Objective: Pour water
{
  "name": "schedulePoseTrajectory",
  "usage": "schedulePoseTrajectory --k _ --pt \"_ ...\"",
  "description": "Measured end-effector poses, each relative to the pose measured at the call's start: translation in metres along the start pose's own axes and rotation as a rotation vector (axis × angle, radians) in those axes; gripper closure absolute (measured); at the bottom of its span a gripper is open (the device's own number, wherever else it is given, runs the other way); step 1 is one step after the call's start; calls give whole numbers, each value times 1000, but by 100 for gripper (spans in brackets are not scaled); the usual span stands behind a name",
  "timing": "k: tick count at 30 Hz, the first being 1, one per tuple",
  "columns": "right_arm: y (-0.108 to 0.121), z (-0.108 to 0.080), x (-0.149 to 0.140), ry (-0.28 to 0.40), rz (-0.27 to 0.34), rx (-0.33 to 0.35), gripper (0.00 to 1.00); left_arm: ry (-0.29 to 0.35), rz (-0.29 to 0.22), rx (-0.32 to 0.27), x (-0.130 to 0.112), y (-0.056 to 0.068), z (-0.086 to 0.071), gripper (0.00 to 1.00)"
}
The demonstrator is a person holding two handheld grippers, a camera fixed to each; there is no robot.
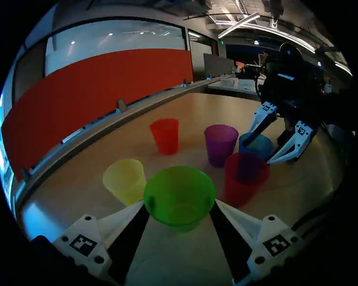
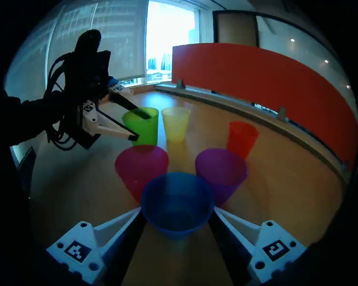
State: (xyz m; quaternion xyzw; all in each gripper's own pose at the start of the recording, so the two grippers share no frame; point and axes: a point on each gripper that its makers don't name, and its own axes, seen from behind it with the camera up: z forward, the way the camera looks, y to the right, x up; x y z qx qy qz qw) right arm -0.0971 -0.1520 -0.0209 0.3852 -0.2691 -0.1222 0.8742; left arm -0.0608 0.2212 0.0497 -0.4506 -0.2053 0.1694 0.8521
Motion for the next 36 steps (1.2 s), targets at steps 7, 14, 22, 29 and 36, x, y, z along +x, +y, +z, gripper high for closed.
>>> schedulePoseTrajectory --k 7,14,22,29,36 --pt "-5 -3 8 28 3 7 12 18 -10 7 4 4 -6 16" --pt "-9 -11 20 61 -3 -3 12 36 -8 16 10 10 -13 16" --pt "-9 -27 38 113 1 -27 12 71 -11 24 23 17 -24 16" --pt "-9 -38 56 171 10 -53 12 102 -22 39 32 22 -33 16" --pt "-14 -45 70 218 9 -74 12 152 -48 57 46 27 -43 16"
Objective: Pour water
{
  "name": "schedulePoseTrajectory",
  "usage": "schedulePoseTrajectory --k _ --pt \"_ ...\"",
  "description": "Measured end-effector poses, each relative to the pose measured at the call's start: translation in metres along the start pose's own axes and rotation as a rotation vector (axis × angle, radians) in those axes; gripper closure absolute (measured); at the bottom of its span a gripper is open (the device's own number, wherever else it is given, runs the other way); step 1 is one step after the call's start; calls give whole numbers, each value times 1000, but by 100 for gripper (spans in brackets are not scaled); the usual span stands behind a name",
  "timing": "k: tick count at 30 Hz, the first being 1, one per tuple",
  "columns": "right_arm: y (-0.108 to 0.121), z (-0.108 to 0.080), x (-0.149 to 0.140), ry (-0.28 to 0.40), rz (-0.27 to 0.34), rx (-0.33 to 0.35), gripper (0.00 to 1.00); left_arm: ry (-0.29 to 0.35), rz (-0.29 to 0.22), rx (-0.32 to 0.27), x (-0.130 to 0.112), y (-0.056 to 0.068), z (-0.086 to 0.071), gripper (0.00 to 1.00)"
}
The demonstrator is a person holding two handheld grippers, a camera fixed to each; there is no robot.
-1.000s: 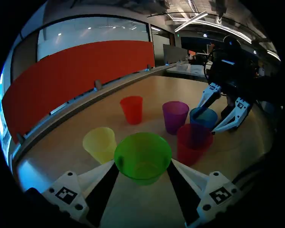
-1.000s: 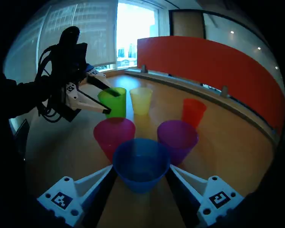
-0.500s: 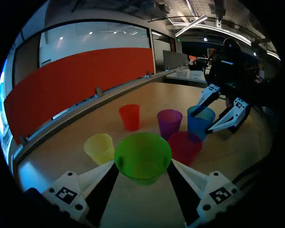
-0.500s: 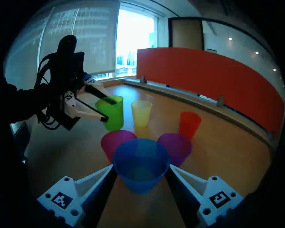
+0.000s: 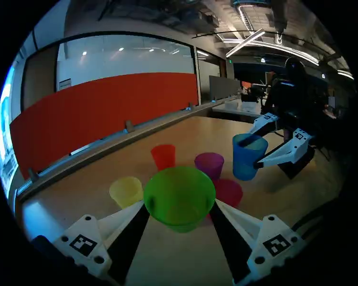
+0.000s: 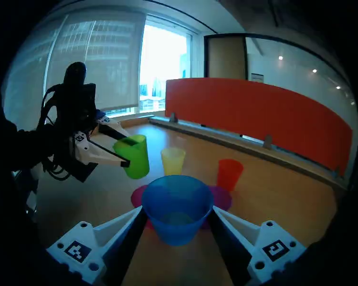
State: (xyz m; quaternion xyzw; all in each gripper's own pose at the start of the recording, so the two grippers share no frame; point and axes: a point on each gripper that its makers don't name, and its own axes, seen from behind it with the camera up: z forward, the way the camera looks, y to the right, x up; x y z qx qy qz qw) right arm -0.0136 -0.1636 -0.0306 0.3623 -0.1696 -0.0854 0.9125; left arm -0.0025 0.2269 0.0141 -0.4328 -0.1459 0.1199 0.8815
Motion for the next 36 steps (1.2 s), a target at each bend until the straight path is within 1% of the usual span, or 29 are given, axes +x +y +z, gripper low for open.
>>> schedulePoseTrajectory --k 11,18,24,36 --pt "-6 -8 18 57 11 -18 12 68 -24 29 16 5 -18 16" --pt "-8 -14 23 77 14 -36 12 101 -34 38 21 12 -26 15" --pt "-11 -15 27 98 22 -39 12 133 -46 43 30 19 -33 15" --pt "-16 -14 39 145 21 -47 12 151 -46 47 36 28 -42 15"
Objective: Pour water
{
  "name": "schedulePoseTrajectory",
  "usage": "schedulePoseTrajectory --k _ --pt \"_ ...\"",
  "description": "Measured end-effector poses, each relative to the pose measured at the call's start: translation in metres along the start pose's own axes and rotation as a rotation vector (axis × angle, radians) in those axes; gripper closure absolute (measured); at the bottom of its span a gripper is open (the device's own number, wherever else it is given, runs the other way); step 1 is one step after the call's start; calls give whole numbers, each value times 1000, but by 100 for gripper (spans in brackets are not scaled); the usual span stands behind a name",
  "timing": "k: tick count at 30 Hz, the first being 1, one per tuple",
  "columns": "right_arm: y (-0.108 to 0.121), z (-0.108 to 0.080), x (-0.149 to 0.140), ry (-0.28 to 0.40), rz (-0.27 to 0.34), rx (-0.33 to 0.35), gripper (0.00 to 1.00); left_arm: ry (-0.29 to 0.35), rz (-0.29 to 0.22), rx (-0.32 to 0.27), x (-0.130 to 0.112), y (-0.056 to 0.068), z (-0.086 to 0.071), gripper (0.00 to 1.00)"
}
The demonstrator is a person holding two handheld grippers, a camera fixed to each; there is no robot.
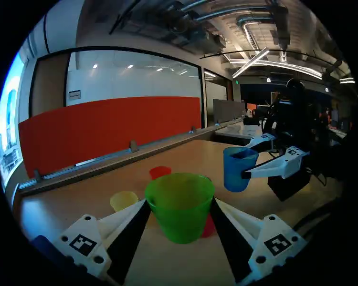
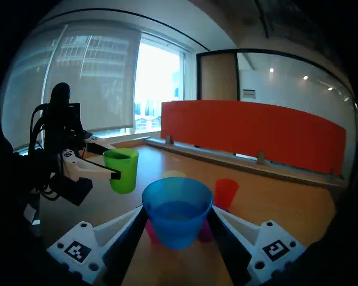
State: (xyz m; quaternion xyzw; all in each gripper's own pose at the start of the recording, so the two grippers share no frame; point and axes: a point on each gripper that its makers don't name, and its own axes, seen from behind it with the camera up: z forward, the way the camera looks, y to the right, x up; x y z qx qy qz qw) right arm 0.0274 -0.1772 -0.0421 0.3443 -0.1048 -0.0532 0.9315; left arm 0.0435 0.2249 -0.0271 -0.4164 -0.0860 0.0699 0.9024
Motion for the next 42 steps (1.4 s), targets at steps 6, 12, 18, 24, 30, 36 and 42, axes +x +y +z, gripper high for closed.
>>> schedulePoseTrajectory --k 6,12,18,24,30,36,42 --pt "-3 3 8 29 -25 -5 12 6 3 1 1 1 -1 15" --pt "-8 6 17 68 -30 2 12 11 -2 0 3 1 -1 15" --pt "-9 7 27 120 -8 6 12 17 -5 -3 5 3 -2 15" --pt "-8 9 34 150 -12 2 12 20 -3 -5 5 4 -2 15" --pt "-11 11 39 164 -27 3 12 26 -7 -11 8 6 -2 15" --pt "-11 14 39 155 -34 7 12 23 -9 -22 6 10 -1 15" --pt "-10 16 42 146 -50 5 12 25 -10 -31 5 13 -1 15"
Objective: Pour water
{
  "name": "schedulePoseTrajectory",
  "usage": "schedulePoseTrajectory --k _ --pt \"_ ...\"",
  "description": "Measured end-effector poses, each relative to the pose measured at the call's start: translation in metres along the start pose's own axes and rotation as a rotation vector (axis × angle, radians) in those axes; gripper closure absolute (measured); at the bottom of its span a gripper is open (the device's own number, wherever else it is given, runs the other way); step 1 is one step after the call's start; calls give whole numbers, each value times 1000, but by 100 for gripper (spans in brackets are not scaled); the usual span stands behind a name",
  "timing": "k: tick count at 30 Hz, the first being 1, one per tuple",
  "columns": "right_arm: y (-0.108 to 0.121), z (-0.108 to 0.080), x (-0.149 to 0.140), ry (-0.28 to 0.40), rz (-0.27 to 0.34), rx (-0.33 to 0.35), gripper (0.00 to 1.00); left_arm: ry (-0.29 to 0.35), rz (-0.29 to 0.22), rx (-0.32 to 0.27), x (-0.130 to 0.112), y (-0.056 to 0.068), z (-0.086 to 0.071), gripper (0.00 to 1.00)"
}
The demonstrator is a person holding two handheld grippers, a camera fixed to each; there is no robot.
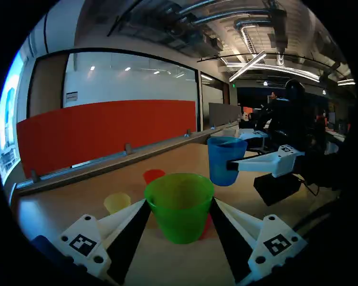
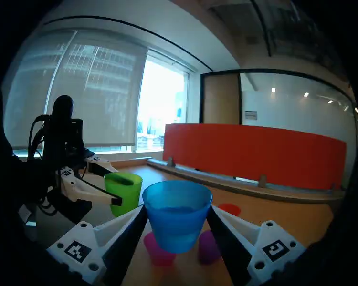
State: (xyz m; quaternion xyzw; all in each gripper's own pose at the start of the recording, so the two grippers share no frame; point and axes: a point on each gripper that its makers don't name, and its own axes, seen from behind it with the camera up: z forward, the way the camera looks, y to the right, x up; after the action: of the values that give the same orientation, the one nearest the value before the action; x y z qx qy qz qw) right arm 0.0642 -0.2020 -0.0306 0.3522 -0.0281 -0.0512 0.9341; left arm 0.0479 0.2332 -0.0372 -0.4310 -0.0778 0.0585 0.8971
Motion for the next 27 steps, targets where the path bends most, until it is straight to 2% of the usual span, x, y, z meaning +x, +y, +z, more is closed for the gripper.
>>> schedulePoseTrajectory --k 8,18,27 --pt "1 4 4 -14 -48 9 12 6 -17 -11 -1 2 0 15" --pt "4 13 7 -33 -110 28 12 -5 -8 -26 -5 6 -1 15" --pt "3 22 11 -51 -208 58 12 -1 -22 -32 -5 7 1 15"
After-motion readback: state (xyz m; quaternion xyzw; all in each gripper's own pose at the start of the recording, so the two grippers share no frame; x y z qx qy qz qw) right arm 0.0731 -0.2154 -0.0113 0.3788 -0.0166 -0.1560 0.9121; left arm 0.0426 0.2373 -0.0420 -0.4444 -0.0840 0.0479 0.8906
